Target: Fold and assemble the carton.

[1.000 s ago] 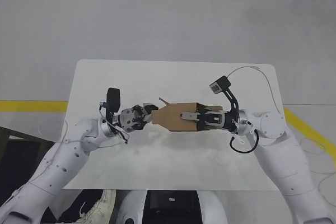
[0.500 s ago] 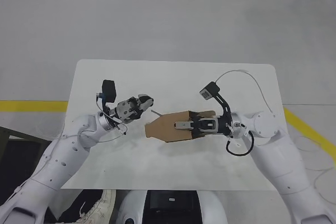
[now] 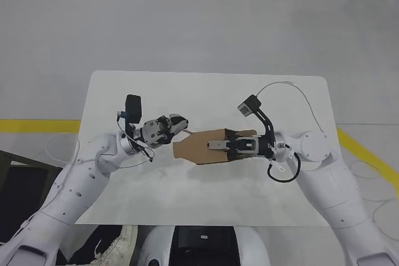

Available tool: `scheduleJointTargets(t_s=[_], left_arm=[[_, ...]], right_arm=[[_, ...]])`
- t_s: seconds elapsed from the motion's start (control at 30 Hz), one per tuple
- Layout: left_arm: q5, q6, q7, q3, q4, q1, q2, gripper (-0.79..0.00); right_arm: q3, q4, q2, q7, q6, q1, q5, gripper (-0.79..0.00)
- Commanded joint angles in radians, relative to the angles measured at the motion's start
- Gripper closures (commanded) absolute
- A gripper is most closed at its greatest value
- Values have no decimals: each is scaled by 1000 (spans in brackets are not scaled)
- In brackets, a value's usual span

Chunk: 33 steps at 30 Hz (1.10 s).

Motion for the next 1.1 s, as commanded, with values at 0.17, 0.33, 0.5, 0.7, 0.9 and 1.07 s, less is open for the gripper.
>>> scheduleJointTargets(t_s=[0.17, 0.33, 0.5, 0.7, 0.9, 1.07], left_arm=[[96, -16, 42, -37, -55, 46, 8, 0], [145, -16, 63, -41, -96, 69, 15, 0], [190, -16, 79, -34, -126, 79, 19, 0], [207, -16, 83, -20, -139, 74, 19, 0], [208, -16, 80, -5, -140, 64, 16, 0], [200, -16, 74, 5, -134, 54, 13, 0]], right_arm=[[12, -9, 1, -21, -11, -7, 0, 0], [13, -12, 2, -24, -10, -9, -2, 0], [13, -13, 1, -29, -12, -10, -1, 0], [12, -13, 1, -28, -8, -10, -5, 0], [12, -16, 2, -26, -10, -12, -4, 0], [11, -16, 1, -25, -9, -11, -3, 0]])
